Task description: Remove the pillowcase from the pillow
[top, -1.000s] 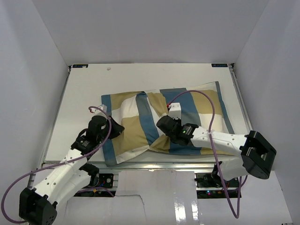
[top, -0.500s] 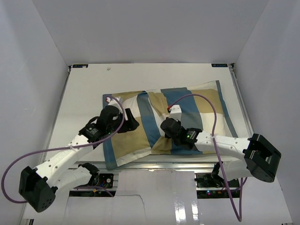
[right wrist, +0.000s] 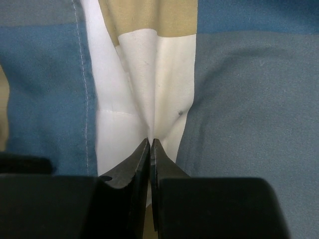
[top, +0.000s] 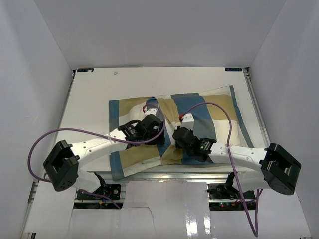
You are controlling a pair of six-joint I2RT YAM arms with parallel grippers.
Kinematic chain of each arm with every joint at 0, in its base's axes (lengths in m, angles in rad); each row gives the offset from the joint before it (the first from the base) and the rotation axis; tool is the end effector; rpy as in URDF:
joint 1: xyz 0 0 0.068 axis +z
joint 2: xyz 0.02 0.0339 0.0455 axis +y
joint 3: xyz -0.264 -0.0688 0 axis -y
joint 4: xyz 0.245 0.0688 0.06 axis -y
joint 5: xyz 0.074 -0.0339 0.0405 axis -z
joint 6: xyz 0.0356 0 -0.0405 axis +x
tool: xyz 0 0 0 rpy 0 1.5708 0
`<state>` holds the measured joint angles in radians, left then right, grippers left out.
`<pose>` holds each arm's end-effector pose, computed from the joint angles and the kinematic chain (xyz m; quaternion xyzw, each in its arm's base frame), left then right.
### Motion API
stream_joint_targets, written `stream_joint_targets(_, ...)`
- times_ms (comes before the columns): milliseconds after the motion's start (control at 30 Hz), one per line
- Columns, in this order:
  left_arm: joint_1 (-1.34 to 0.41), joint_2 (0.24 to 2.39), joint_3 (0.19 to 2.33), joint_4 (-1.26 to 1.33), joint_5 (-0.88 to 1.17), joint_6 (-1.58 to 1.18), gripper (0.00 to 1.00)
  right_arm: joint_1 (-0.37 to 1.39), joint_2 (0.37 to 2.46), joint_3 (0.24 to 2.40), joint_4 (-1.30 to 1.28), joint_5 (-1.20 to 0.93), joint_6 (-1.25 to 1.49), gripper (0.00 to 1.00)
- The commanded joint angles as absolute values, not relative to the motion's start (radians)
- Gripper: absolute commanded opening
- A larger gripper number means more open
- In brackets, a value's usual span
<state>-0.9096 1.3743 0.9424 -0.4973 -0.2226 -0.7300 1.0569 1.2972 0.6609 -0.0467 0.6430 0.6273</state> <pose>0.1788 -0.2171 0.2373 0.0497 0.9425 -0.1572 0.2909 0.1468 0.2167 0.2057 -0.0500 0.8660 0.1140 0.4842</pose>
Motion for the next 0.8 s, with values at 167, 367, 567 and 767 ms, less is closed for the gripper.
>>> stream_joint_targets(167,-0.916,1.453,0.953,-0.517,-0.319,-0.792,0.24,1.065,1.211,0.617,-0.032,0.686,0.626,0.08)
stream_joint_targets(367,-0.916,1.275,0.959,-0.603,-0.406,-0.793,0.00,1.058,1.166,0.588,-0.032,0.706,0.633,0.08)
stream_joint_targets(567,-0.914,1.047,0.893,-0.641,-0.436,-0.818,0.00,1.042,1.144,0.558,-0.032,0.724,0.653,0.08)
stream_joint_targets(767,-0.907,0.970,0.724,-0.707,-0.571,-1.014,0.00,1.034,1.131,0.561,-0.034,0.721,0.657,0.08)
